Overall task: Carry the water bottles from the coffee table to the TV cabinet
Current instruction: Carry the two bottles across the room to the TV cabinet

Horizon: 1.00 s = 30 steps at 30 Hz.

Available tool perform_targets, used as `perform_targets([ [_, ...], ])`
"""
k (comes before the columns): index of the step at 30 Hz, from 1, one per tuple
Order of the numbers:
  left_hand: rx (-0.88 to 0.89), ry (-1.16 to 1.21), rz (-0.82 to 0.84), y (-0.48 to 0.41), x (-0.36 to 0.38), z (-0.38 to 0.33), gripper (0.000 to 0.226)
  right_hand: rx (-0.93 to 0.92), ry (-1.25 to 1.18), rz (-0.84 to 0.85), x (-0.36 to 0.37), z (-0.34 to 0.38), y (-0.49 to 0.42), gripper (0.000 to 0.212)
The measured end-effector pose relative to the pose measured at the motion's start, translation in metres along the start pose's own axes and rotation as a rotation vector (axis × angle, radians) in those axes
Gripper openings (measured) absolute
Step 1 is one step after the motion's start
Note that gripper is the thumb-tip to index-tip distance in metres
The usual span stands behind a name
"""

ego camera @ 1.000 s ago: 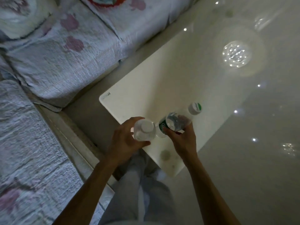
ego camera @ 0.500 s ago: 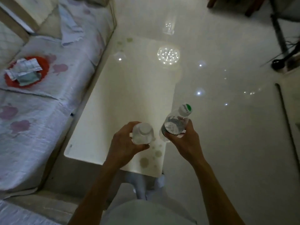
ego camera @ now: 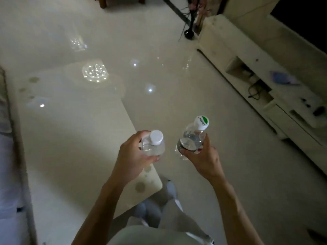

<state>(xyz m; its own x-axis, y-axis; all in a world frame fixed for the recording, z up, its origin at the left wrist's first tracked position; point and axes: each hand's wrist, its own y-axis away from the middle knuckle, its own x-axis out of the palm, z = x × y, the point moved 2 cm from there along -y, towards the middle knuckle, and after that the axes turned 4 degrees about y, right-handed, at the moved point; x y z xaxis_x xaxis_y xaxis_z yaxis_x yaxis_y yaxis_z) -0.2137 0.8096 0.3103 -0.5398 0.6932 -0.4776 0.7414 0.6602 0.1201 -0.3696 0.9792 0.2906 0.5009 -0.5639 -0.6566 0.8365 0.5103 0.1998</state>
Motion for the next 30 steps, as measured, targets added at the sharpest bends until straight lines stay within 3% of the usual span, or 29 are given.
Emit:
perform_targets([
  [13,0.129,-0.086,0.357,-0.002,0.100,-0.056,0.070,0.342,-0.096,-0.295,-0.088,-0.105,0.086,0.065],
  [30,0.247,-0.122,0.583,-0.026,0.334,-0.196,0.069,0.498,-0.189,-0.515,-0.263,-0.252,0.074,0.064],
])
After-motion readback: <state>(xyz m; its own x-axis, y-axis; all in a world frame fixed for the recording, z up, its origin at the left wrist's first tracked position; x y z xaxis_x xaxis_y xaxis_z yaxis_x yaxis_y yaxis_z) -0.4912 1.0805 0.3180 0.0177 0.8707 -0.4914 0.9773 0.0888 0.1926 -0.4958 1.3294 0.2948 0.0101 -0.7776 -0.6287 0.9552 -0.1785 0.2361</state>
